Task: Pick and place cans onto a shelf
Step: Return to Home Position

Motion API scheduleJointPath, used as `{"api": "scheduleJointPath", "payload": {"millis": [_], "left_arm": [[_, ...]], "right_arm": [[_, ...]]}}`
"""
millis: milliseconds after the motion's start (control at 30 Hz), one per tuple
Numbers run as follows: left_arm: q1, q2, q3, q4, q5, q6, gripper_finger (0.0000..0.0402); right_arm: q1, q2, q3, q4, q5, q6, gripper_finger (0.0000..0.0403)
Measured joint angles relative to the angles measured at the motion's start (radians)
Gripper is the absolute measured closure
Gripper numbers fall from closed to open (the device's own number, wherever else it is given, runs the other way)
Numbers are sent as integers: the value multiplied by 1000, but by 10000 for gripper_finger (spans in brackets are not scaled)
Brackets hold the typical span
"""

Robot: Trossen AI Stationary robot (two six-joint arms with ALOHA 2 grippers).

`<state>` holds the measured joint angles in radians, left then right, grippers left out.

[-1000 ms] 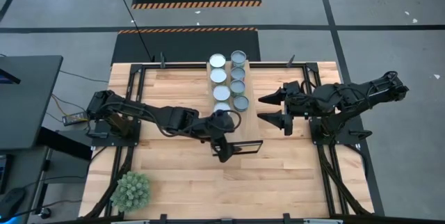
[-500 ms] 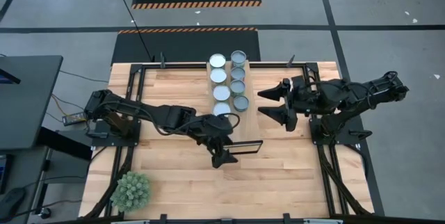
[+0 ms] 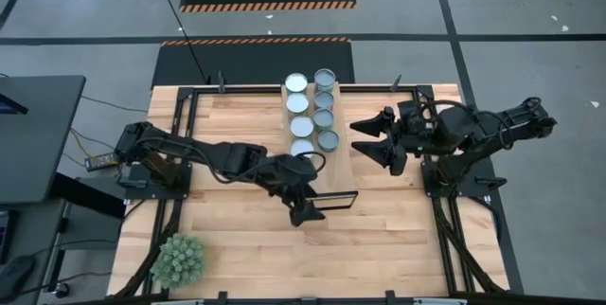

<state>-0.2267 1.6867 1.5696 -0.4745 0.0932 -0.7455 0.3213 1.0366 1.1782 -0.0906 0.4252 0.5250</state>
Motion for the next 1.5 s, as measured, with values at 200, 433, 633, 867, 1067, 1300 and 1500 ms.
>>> {"api": "scheduleJointPath", "payload": {"millis": [200, 433, 633, 867, 1067, 1300, 1500], "left_arm": [[-16, -56, -2, -9, -166, 82, 2], [-40, -161, -1, -93, -333, 213, 2], [-34, -212, -7, -196, -455, 261, 2], [-32, -301, -136, -170, -477, 231, 2], [-35, -455, -329, -62, -500, 177, 2], [-35, -636, -533, 57, -564, 85, 2], [-34, -772, -672, 113, -630, -31, 2]], "right_arm": [[-18, -68, 0, -142, 13, -57, 56], [-14, -201, 0, -270, 100, -128, 56], [-14, -291, 0, -339, 107, -185, 56], [-13, -393, -1, -455, 112, -216, 56], [-13, -501, -38, -463, 178, -241, 56], [-13, -606, -125, -473, 188, -237, 56], [-14, -670, -211, -537, 173, -161, 56]]}}
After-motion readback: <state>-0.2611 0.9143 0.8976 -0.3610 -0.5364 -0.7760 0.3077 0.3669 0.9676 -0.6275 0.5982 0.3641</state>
